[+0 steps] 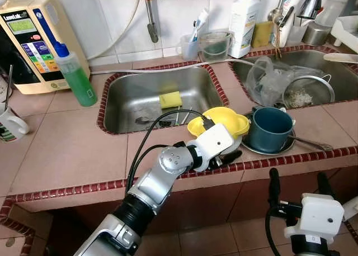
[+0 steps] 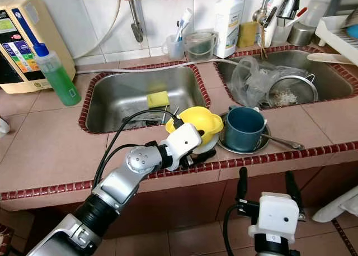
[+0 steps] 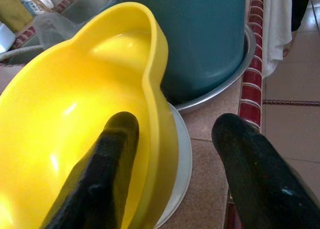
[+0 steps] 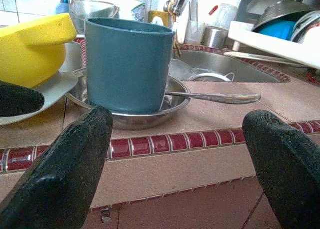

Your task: Kitchen organization

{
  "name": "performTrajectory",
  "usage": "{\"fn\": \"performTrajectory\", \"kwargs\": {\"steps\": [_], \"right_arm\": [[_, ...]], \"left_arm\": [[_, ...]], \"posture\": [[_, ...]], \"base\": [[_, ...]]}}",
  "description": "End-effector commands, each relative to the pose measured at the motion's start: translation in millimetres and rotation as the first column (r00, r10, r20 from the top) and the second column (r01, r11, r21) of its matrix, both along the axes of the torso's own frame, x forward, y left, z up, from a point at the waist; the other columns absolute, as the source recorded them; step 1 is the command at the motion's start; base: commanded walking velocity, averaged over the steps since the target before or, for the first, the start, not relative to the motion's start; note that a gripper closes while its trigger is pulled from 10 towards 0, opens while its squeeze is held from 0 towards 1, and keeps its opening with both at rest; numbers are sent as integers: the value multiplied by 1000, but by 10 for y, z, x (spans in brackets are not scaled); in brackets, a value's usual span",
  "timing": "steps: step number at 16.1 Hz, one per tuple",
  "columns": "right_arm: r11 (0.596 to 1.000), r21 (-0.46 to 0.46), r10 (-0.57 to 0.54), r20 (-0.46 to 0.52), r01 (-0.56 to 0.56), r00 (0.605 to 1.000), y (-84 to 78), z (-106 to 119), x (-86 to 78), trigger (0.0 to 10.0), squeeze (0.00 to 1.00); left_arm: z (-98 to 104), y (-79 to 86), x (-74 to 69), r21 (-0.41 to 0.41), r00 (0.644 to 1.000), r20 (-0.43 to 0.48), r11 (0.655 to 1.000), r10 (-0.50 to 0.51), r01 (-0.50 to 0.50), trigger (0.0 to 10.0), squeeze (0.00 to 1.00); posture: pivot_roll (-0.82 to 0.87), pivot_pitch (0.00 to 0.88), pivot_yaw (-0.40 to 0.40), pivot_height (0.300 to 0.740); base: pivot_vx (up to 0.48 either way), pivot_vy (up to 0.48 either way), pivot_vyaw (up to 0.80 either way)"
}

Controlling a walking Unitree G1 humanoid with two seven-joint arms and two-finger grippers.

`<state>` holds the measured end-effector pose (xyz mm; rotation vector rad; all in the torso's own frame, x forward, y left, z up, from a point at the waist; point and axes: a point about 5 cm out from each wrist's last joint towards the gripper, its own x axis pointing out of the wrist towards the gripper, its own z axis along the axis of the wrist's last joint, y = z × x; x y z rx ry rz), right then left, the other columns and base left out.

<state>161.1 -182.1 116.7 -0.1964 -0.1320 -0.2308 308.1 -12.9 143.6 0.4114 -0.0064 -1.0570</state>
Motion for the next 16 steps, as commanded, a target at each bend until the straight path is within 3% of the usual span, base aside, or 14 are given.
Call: {"fn": "performTrajectory", "kwargs": {"steps": [1,16], "right_arm": [[1000,6,4,-10,-4,1000,20,-22,-6,10000,0],[1000,3,4,-16,-4,1000,28,-26,7,10000,0]], "left_arm": [[-3,10,30,22,1000,-2,1000,13,-13,0,0],[14,154,171,32,998,-18,997,64,-63,0,0]], "posture": [[-325,68,134,740],[-324,71,130,740]], "base": [[0,0,0],[0,0,0]]}}
